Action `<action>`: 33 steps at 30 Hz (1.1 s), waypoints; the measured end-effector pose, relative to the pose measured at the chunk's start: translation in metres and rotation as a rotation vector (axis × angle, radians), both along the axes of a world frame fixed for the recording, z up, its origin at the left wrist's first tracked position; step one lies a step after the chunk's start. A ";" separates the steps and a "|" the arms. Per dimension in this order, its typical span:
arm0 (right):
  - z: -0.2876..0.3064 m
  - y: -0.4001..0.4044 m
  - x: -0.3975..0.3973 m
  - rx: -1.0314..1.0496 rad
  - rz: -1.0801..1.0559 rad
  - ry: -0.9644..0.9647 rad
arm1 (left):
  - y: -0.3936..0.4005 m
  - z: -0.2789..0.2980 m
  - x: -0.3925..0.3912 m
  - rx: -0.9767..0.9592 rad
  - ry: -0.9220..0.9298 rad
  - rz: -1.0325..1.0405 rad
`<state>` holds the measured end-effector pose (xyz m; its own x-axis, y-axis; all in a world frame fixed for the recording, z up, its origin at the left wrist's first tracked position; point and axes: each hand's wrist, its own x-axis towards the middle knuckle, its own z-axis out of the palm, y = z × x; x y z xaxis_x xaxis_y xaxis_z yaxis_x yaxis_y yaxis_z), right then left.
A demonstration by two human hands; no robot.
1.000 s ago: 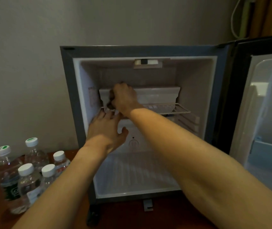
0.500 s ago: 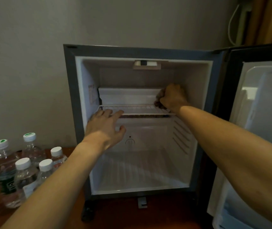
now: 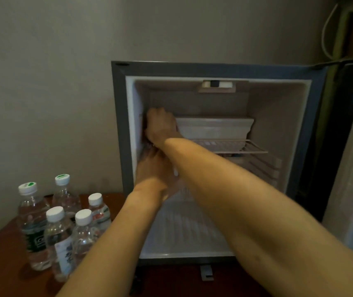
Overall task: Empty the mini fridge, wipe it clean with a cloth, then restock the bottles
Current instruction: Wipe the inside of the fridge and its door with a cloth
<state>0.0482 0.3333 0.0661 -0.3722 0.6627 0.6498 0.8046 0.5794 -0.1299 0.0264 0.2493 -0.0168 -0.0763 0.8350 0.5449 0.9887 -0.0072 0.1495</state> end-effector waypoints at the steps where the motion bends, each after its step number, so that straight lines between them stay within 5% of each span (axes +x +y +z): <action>1: 0.000 0.001 -0.005 0.016 -0.003 0.004 | 0.001 0.000 0.000 0.013 -0.002 -0.005; 10: -0.009 0.022 0.077 -0.007 -0.062 -0.006 | 0.001 -0.002 -0.006 -0.013 0.112 -0.025; 26: -0.014 0.028 0.204 -0.204 -0.180 0.350 | -0.001 0.002 -0.006 -0.072 0.119 -0.004; 33: -0.011 -0.032 0.207 0.018 -0.078 0.336 | -0.045 -0.031 0.013 0.055 0.047 -0.074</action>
